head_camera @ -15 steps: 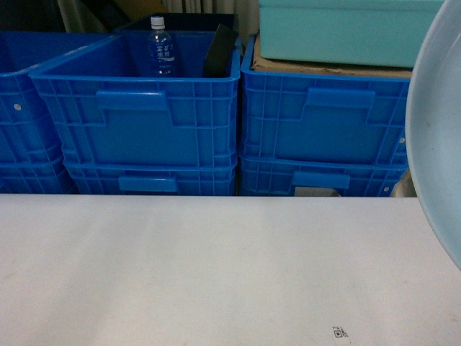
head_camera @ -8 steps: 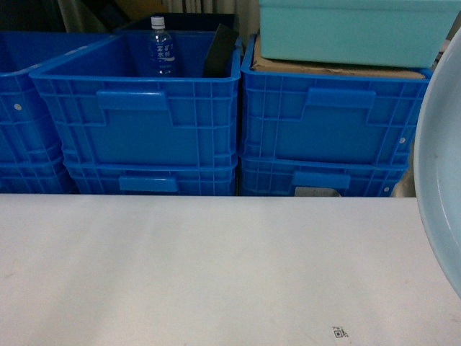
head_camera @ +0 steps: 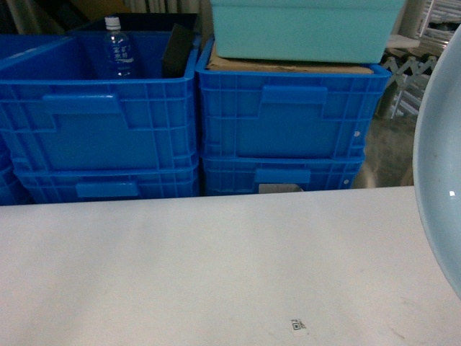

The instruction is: Place blue tray on left shelf second layer neatly

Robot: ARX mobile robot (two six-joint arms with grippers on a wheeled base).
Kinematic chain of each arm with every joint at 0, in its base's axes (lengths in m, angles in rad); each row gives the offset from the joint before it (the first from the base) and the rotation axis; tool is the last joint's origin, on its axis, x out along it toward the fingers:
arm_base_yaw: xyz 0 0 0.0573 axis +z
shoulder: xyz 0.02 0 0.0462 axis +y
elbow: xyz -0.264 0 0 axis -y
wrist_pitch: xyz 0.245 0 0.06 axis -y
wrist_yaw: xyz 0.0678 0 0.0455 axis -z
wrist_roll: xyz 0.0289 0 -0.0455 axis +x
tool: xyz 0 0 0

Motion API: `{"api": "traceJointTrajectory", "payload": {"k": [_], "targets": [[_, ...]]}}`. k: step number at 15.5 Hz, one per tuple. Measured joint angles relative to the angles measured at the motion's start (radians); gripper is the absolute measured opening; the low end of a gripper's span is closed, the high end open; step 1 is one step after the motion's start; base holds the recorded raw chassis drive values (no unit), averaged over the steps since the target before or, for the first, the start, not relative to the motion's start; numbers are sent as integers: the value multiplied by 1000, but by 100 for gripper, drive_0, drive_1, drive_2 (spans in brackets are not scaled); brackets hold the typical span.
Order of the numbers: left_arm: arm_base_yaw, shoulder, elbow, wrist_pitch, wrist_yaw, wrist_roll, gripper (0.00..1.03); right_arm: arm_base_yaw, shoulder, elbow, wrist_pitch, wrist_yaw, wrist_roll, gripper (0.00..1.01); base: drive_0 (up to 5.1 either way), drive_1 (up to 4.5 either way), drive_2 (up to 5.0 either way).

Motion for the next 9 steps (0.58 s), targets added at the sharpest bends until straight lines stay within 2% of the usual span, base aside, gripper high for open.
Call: {"api": "traceJointTrajectory", "payload": {"k": [9], "targets": [[-1,0,0,0,0,0,98,0,0,0,0,0,0,2,-167,-167,-167]]}}
